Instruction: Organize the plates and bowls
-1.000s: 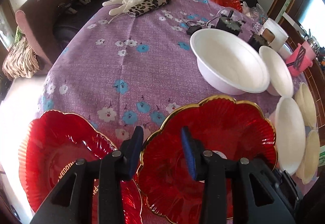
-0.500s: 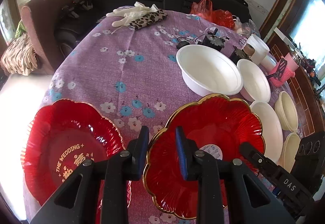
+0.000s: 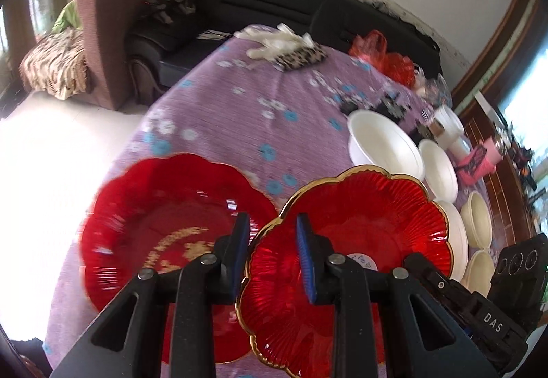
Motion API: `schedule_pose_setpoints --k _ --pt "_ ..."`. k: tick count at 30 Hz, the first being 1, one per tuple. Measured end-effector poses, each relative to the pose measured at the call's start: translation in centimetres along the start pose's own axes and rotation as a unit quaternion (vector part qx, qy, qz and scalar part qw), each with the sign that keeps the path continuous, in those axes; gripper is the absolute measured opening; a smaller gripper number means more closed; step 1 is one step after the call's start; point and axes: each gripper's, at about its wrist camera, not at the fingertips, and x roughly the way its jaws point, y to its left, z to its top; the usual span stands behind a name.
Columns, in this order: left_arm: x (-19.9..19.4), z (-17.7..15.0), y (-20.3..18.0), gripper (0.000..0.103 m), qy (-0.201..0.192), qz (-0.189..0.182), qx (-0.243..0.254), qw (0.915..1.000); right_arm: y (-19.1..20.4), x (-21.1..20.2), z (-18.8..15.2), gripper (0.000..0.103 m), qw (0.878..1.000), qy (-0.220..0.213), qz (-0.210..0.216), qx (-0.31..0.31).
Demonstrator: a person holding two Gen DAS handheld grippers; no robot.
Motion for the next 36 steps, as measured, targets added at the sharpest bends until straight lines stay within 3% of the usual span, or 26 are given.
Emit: schedule_pose_setpoints --k 10,20,25,30,32,36 --pt "-1.0 -0.1 8.5 0.026 -0.010 0.025 -0.062 0.9977 6.3 7.1 -2.0 0.012 0.997 0.057 -0.015 -0.050" --pt "4.1 -1.1 14.0 0.026 0.037 0.035 -0.111 0.9926 4.4 15.0 -3.6 0.012 0.990 0.121 -0.061 -0.039" --pt "4.3 -1.0 14.5 0.026 0.030 0.036 -0.111 0.9928 4.6 16.2 -3.7 0.012 0.989 0.122 -0.069 -0.057" --pt "3.2 -0.7 14.7 0.038 0.014 0.025 -0.113 0.9932 5.6 17.2 -3.8 0.017 0.984 0.120 -0.094 -0.092" --pt "2.4 -0.5 14.6 0.043 0.003 0.007 -0.113 0.9936 6.3 17.4 -4.1 0.017 0.979 0.120 -0.116 -0.115" --pt "0.5 -0.1 13.6 0.054 -0.028 0.008 -0.088 0.9957 7.3 18.2 -4.7 0.019 0.967 0.106 -0.160 -0.168"
